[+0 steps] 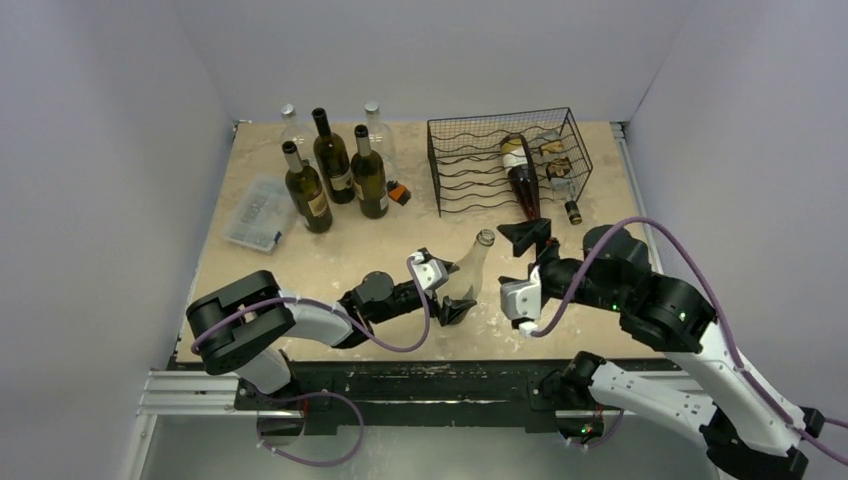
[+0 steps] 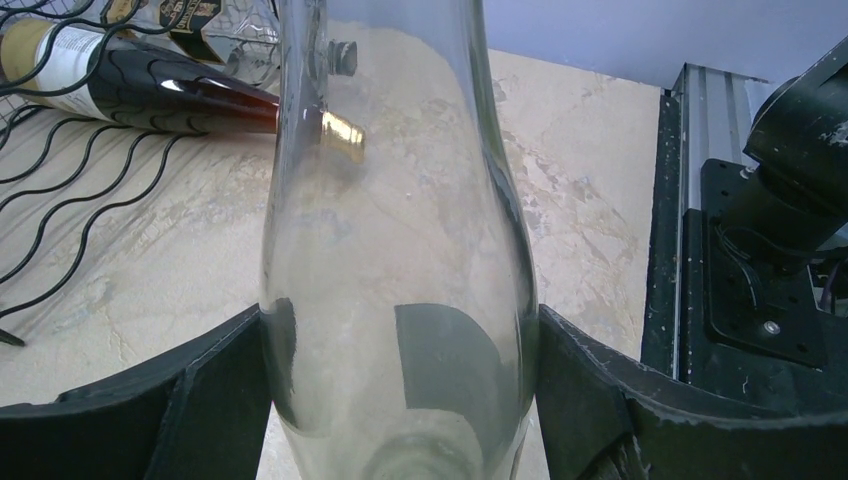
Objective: Take the wine bottle off the wine rack
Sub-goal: Pick up the wine bottle from the wine rack.
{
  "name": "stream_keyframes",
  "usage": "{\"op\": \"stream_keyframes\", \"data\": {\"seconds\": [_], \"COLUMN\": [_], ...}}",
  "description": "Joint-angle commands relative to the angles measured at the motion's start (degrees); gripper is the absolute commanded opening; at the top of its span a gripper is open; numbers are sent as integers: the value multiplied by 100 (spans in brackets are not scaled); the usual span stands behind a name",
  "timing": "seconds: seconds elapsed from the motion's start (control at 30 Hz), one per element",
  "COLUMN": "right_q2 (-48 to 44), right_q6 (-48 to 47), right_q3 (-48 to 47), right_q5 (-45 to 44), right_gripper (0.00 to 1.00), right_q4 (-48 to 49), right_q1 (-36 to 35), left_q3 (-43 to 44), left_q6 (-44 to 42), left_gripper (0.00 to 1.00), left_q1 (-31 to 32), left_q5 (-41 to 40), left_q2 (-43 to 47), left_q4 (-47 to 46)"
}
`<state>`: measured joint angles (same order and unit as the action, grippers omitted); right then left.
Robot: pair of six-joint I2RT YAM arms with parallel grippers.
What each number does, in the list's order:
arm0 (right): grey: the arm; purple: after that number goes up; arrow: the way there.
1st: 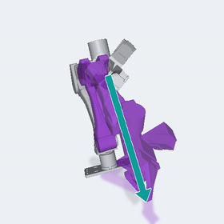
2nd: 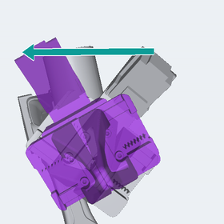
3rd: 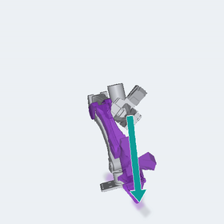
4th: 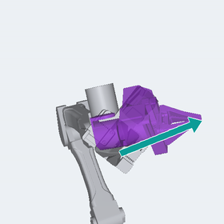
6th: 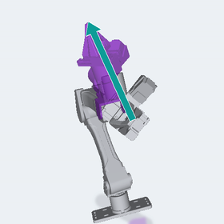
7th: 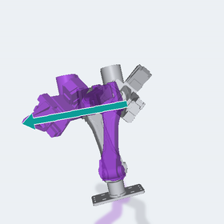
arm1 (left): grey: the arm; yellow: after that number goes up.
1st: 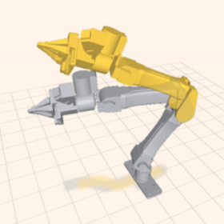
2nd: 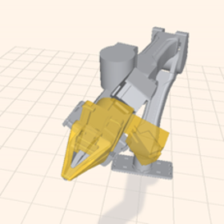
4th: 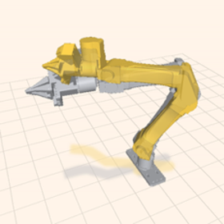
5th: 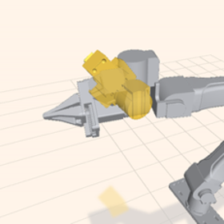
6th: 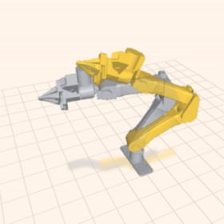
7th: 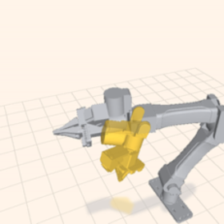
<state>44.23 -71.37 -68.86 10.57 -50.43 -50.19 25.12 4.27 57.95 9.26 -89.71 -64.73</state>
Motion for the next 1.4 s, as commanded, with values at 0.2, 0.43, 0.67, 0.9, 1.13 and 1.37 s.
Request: {"op": "stream_keyframes", "data": {"seconds": [0.2, 0.43, 0.67, 0.9, 1.13, 1.37], "right_q2": [-703, -226, -235, -273, 106, 584], "right_q6": [5797, 7695, 7618, 7823, 8013, 8132], "right_q3": [1190, 1739, 2017, 2406, 2167, 1856], "right_q5": [1758, 2821, 3255, 3223, 3221, 3277], "right_gripper": [99, 99, 99, 90, 84, 62], "right_q4": [2589, 3384, 3644, 4250, 4480, 4574], "right_q1": [1508, 2190, 2459, 2598, 2598, 2601], "left_q3": [-167, -255, -281, -107, 37, 146], "left_q6": [-252, -16, 124, 193, 207, 216], "left_gripper": [0, 0, 0, 0, 0, 0], "left_q1": [168, 183, 198, 275, 351, 400], "left_q5": [-450, -596, -693, -686, -688, -680], "left_q2": [121, -8, -143, -278, -284, -292], "left_q4": [-180, -372, -530, -475, -306, -139]}}
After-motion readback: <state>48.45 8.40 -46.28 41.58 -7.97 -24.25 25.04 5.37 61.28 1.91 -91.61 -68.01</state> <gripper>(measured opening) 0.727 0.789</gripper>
